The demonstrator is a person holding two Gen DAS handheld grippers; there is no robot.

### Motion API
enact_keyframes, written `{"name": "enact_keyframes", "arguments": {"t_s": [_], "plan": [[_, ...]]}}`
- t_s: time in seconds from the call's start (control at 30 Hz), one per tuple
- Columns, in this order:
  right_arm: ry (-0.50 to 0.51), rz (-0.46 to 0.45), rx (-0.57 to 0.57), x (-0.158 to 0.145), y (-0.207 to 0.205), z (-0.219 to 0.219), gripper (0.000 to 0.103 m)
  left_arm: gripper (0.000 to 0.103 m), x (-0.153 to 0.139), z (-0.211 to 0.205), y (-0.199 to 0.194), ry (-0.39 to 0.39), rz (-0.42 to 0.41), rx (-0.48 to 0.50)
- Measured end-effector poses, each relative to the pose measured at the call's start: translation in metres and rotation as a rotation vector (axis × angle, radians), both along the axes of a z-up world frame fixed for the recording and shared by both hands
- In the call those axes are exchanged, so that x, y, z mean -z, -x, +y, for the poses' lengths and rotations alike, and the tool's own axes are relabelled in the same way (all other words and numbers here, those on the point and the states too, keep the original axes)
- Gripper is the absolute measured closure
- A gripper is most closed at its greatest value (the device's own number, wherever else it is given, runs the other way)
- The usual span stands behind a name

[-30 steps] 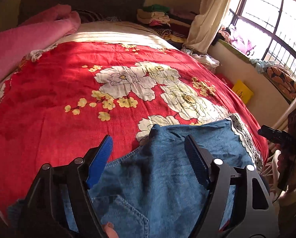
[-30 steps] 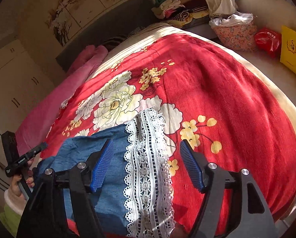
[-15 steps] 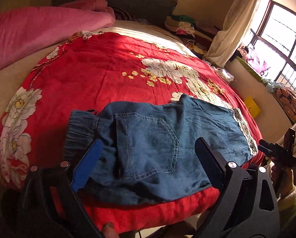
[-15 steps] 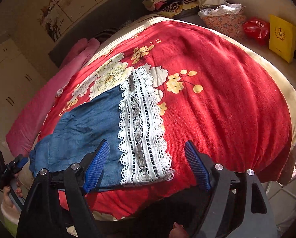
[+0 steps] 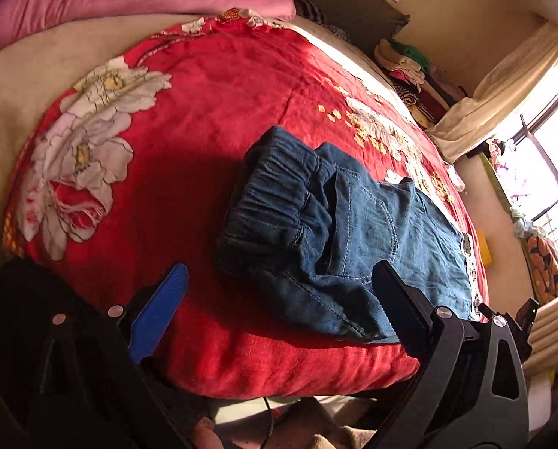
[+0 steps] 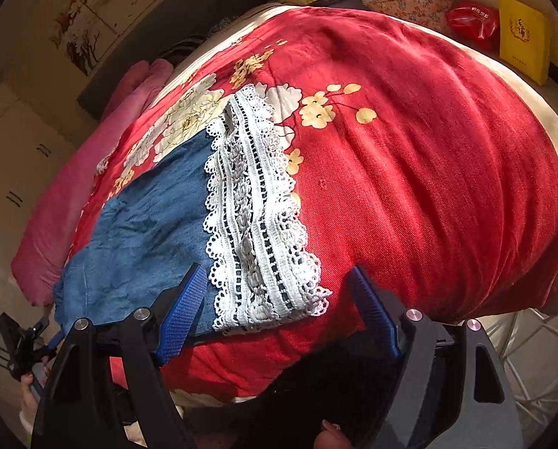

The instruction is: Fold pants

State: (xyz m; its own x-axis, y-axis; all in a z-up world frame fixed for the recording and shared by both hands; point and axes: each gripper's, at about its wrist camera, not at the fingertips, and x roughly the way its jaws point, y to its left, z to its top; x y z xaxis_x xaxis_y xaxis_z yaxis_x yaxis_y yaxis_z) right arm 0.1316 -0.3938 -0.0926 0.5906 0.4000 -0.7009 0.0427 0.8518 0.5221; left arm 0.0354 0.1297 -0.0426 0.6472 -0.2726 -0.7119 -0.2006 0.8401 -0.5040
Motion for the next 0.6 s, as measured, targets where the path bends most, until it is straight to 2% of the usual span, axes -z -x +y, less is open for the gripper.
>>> {"name": "enact_keyframes", "arguments": {"t_s": [0.1,0.17,0.2,0.23,0.27,0.3,0.33,0.37,0.43,0.5,0.6], "plan": [[-0.025,0.003,-0.021,0.003,0.001,0.006,0.031,0.011,0.015,-0.003,-0.009,0.079,0.022,-0.001],[-0.019,0.006,-0.007,0.004,0.000,0.006,0.036,0.011,0.020,-0.009,-0.016,0.096,0.023,0.004],[-0.024,0.006,0.000,0.004,-0.001,0.005,0.040,0.014,0.022,-0.012,-0.019,0.087,0.029,0.001],[-0.029,0.006,0.014,0.005,-0.001,0.002,0.049,0.019,0.023,-0.014,-0.022,0.078,0.035,-0.004],[-0.037,0.008,0.026,0.006,-0.001,0.000,0.054,0.041,0.024,-0.015,-0.025,0.067,0.038,-0.016],[-0.048,0.006,0.032,0.007,-0.001,-0.003,0.065,0.064,0.026,-0.015,-0.027,0.060,0.044,-0.029],[-0.064,0.004,0.030,0.008,0.000,-0.004,0.074,0.071,0.027,-0.013,-0.031,0.078,0.044,-0.028],[-0.074,0.000,0.023,0.008,0.000,-0.004,0.076,0.077,0.028,-0.013,-0.033,0.095,0.045,-0.030],[-0.059,-0.019,0.018,0.004,0.003,-0.002,0.080,0.081,0.022,-0.014,-0.036,0.070,0.035,-0.027],[-0.037,-0.041,0.010,-0.002,0.006,0.000,0.081,0.082,0.010,-0.016,-0.035,0.006,0.000,-0.022],[0.021,-0.019,-0.001,0.002,0.004,0.003,0.081,0.081,0.008,-0.020,-0.032,-0.049,-0.008,-0.005]]}}
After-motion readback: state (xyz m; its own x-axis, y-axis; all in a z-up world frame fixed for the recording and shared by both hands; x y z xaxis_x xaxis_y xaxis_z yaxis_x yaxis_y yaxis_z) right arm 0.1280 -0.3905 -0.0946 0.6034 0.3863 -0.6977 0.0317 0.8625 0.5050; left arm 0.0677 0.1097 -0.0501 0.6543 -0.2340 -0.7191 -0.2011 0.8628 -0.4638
